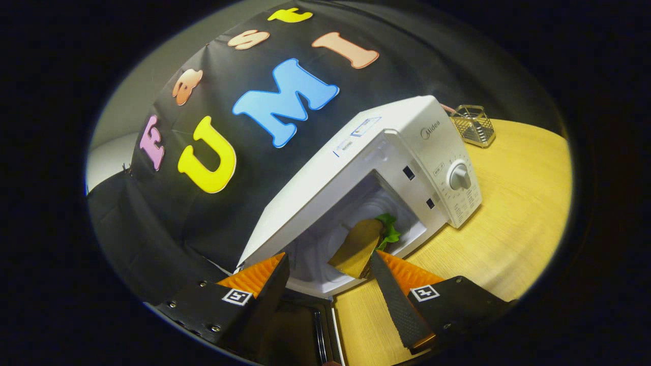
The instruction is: Open the microwave, put the food inside, and close the microwave door.
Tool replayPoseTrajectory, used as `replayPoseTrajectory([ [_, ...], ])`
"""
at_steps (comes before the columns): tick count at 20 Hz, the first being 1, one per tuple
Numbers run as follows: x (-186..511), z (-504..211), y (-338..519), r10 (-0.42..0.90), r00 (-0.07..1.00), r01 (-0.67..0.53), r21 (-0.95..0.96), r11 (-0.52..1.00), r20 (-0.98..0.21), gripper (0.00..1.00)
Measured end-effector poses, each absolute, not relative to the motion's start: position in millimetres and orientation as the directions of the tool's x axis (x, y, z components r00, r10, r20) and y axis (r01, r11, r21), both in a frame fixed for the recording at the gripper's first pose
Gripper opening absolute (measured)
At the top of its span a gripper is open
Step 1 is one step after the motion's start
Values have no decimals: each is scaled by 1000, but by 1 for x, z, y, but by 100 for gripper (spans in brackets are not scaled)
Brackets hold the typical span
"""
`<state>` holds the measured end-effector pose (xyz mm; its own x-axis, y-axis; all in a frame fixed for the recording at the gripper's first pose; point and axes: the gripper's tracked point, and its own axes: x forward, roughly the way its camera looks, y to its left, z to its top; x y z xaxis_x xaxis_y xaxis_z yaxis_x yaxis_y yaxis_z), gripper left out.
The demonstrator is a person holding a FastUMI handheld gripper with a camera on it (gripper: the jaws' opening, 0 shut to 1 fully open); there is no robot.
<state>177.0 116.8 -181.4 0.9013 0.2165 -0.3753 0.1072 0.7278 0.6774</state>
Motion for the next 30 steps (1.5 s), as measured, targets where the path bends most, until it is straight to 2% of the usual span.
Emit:
replayPoseTrajectory([
  [7,126,-102,118,301,906,-101,537,838,-298,97],
  [17,58,-39,204,511,837,-414,384,825,-196,92],
  [20,36,-33,240,590,785,-525,301,796,-191,72],
  [23,11,-37,275,668,718,-623,246,742,-197,68],
  [24,2,-38,284,687,700,-643,246,725,-195,55],
  [25,-5,-39,297,721,663,-677,250,692,-202,48],
  [29,-42,-54,338,799,556,-778,193,597,-231,49],
  [30,-46,-52,334,786,577,-770,174,614,-221,25],
])
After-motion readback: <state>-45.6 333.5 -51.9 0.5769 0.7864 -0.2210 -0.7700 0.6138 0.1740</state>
